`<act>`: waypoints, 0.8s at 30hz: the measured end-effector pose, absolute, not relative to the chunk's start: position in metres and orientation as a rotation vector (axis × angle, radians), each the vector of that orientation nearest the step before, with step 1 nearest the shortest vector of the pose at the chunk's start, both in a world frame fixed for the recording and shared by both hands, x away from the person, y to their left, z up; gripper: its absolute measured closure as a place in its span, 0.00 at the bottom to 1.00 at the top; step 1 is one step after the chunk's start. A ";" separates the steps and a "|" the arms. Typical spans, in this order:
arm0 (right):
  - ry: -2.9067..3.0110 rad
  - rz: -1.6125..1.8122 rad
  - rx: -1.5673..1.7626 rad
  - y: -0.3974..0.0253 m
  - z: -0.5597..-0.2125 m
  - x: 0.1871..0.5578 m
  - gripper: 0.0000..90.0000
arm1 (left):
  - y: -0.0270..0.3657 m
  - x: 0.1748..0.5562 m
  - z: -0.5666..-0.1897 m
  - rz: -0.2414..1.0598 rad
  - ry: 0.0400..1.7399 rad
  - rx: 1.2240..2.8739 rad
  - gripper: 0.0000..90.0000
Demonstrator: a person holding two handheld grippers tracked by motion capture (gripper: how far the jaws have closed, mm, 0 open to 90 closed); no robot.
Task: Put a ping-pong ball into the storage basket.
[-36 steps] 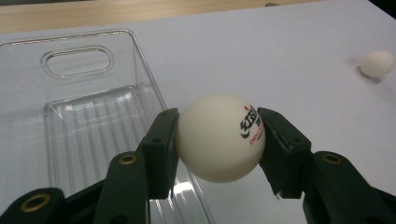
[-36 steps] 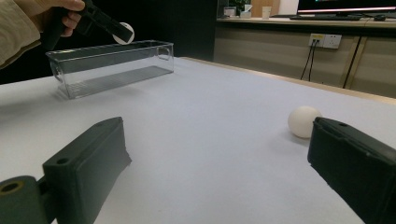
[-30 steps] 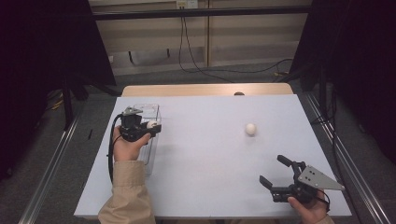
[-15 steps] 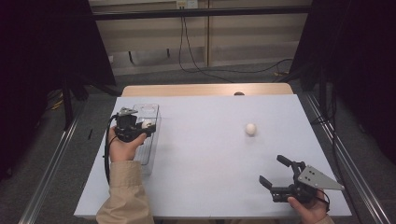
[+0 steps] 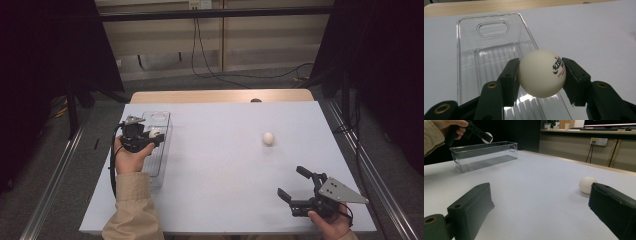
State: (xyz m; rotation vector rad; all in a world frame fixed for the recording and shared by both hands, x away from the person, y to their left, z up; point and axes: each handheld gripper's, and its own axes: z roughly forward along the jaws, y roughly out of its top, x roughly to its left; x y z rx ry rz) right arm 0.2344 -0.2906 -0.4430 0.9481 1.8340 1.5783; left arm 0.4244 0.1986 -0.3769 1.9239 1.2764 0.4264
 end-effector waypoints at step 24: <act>1.835 1.578 0.943 -0.291 -0.443 0.235 0.05 | 0.201 0.425 -0.380 0.465 1.304 1.924 0.44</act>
